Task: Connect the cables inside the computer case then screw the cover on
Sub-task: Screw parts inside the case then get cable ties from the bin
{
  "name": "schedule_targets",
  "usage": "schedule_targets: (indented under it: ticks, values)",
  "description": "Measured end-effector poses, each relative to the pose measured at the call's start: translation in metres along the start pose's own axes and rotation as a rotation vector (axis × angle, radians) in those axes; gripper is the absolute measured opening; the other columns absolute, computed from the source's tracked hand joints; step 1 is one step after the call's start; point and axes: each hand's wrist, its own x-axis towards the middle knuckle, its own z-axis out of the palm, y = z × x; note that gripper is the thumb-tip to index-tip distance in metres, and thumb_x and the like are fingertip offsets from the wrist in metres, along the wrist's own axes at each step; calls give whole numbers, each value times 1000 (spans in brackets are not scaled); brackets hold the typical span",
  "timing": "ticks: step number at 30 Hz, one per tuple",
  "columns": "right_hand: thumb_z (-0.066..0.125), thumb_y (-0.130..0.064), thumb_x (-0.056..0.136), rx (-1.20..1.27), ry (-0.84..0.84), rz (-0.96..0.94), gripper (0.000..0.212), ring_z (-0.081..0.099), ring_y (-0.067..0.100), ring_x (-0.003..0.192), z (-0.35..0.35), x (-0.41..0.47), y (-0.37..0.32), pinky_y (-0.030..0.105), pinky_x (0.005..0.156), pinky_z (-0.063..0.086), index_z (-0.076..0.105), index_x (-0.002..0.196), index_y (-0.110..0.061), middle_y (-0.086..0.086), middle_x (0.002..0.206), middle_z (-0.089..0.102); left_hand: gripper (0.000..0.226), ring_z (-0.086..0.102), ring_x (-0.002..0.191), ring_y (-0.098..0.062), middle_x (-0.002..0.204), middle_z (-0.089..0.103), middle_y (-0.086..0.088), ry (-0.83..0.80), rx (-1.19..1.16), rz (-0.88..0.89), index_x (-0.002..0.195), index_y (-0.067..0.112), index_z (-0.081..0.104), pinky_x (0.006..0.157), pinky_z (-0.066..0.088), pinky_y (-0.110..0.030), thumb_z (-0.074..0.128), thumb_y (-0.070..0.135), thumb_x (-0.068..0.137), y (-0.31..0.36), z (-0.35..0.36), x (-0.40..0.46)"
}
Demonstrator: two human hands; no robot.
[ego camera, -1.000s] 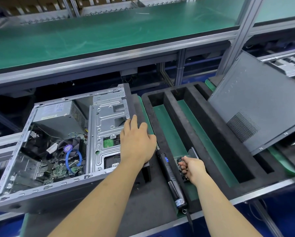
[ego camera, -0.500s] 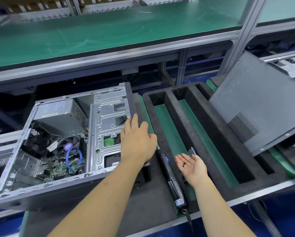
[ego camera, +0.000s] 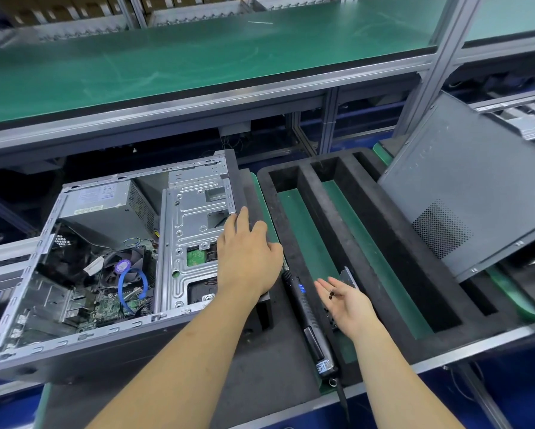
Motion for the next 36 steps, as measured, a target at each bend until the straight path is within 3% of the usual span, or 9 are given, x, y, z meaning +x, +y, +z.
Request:
schedule_targets:
  ticks: [6,12,15,18,24,26,30,33,36]
  values:
    - [43,0,106,-32,90,-6,16,64,40,101,8,2,-1,36,62,64,52,112,12,31,106,60,33,9,149,-25,163,18,-6,4,4,2,120,20,57,117,24,-46,43,31,92,0,0,0]
    - [41,14,99,-60,111,14,22,59,41,111,12,-1,-5,44,92,52,50,119,14,33,107,56,33,10,148,-26,163,19,-7,11,4,8,119,20,57,117,23,-45,43,30,92,0,0,0]
    - [38,14,100,-119,125,22,23,62,34,99,14,-2,-4,31,72,62,50,119,11,28,105,58,33,10,148,-26,163,19,-7,12,5,11,120,20,57,117,23,-46,43,30,92,0,1,0]
    - [35,9,103,-243,181,48,20,49,19,65,14,0,-3,20,39,46,51,113,4,17,83,56,34,9,149,-26,163,18,-7,11,-1,12,120,20,57,117,22,-46,43,30,91,0,1,0]
    - [40,1,104,-463,235,40,21,39,18,51,11,2,-3,23,39,32,52,87,-4,12,67,51,35,9,149,-26,163,18,-7,11,6,6,121,20,57,118,22,-46,42,31,91,-1,1,0]
    - [41,-2,104,-340,216,39,16,51,22,59,11,0,-6,26,47,44,55,97,2,16,78,57,35,8,149,-26,164,17,-7,4,11,1,121,20,57,118,21,-46,42,31,91,-1,2,0]
    - [39,-24,107,12,69,0,38,64,39,104,14,-14,-16,44,90,52,53,119,9,28,113,63,38,9,149,-27,163,19,-7,5,-4,4,124,21,56,118,20,-47,41,32,91,-1,4,2]
    - [39,-25,107,144,-41,-5,42,63,44,112,30,-35,-24,49,93,52,52,125,11,30,122,62,43,11,149,-27,162,24,-7,29,-46,6,129,20,55,119,20,-47,39,35,92,-1,4,1]
    - [38,-2,101,110,-158,-37,30,64,42,112,58,-63,-30,46,88,55,52,124,12,30,123,62,43,23,145,-26,153,39,-4,63,-108,57,131,16,57,117,24,-44,40,33,96,0,0,0]
